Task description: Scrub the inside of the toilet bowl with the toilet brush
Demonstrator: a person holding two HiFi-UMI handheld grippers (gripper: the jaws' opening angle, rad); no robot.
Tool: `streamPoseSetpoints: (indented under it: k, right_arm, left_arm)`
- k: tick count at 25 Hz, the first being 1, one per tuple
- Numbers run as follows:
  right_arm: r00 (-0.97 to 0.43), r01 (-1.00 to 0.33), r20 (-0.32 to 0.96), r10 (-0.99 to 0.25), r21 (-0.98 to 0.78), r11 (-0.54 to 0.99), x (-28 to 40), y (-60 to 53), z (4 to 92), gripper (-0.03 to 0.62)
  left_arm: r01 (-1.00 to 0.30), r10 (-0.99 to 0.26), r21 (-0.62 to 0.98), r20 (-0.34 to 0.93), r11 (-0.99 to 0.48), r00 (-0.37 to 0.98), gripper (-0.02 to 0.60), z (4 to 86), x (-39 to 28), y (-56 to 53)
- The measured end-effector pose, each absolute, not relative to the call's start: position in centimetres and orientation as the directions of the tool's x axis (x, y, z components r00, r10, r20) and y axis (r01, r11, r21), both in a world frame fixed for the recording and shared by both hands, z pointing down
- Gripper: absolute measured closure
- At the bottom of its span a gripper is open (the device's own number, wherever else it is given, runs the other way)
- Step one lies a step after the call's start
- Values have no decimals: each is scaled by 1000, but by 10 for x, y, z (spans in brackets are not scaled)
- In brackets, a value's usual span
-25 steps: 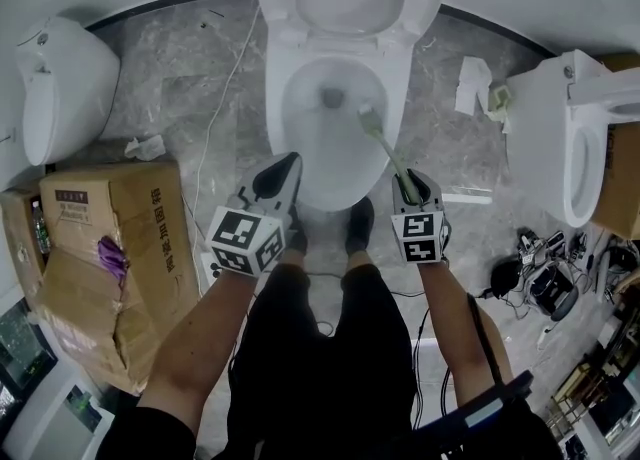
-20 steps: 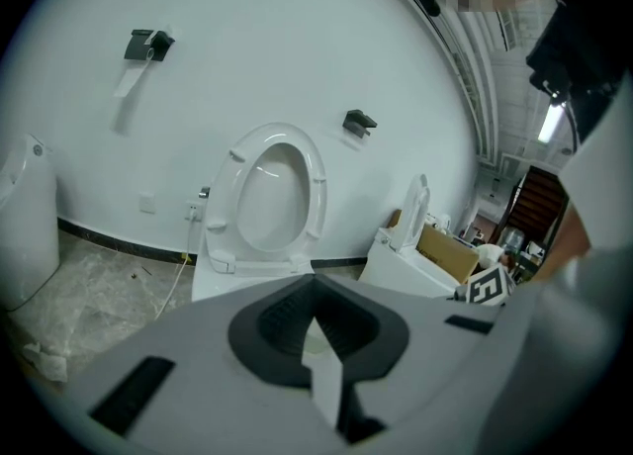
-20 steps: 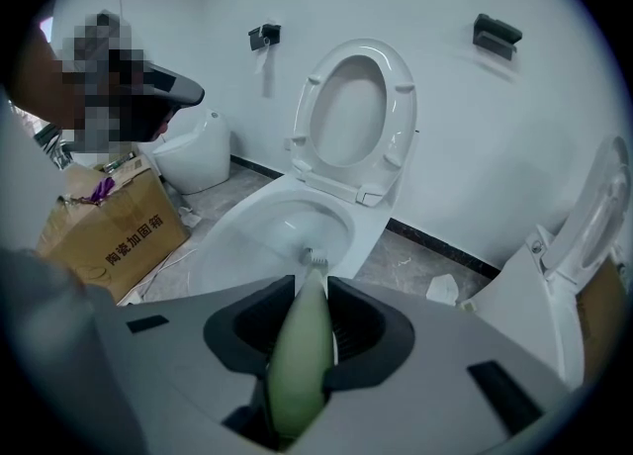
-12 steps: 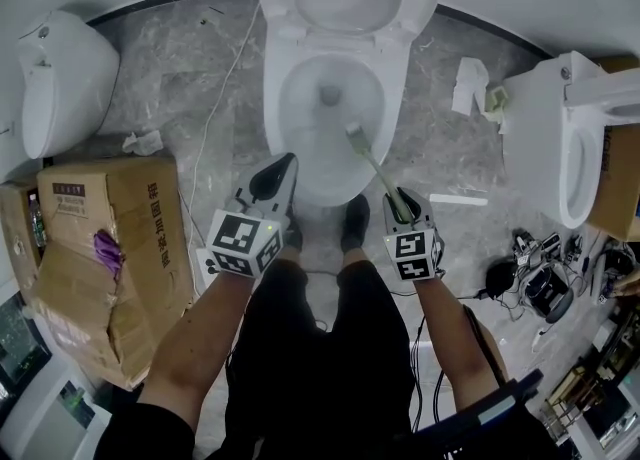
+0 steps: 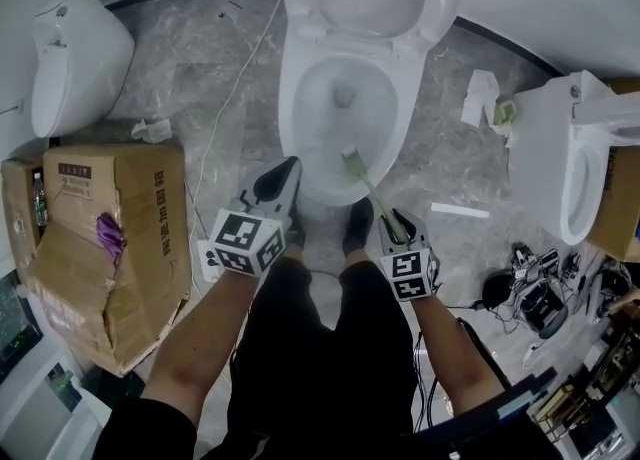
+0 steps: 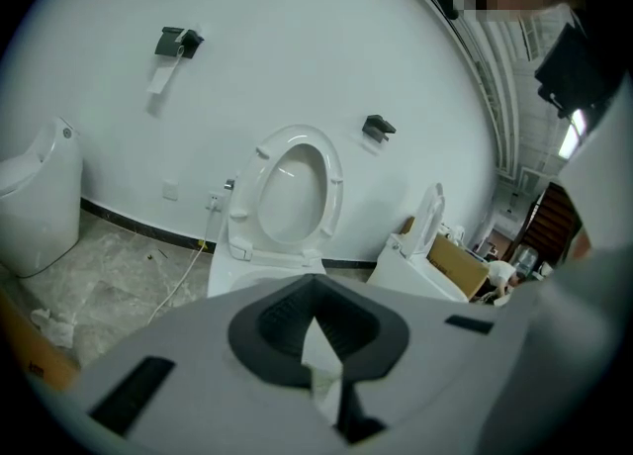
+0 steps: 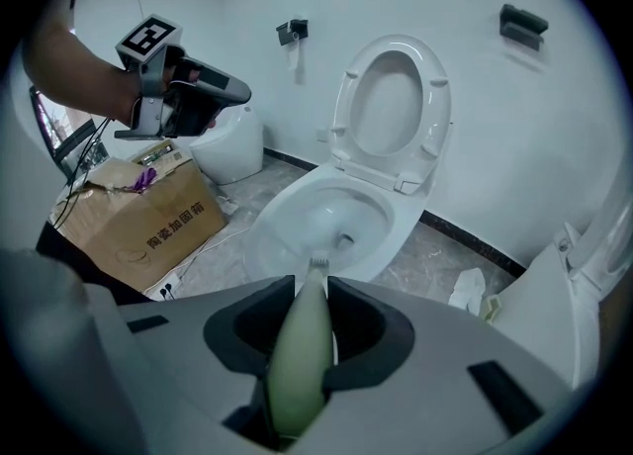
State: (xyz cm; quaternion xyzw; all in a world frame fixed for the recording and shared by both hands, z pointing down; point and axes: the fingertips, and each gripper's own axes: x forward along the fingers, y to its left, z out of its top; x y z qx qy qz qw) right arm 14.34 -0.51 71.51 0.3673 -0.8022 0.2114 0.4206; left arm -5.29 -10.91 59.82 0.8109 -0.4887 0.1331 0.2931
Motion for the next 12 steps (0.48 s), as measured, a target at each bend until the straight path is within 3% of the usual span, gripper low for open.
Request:
streamPoseSetpoints:
  k: [12]
  right_arm:
    - [-481,-673,813,-328,-102,732,102,15,713,485]
  left_arm:
    - [-889,-742,305,493,-342,454,572,595,-69,-108]
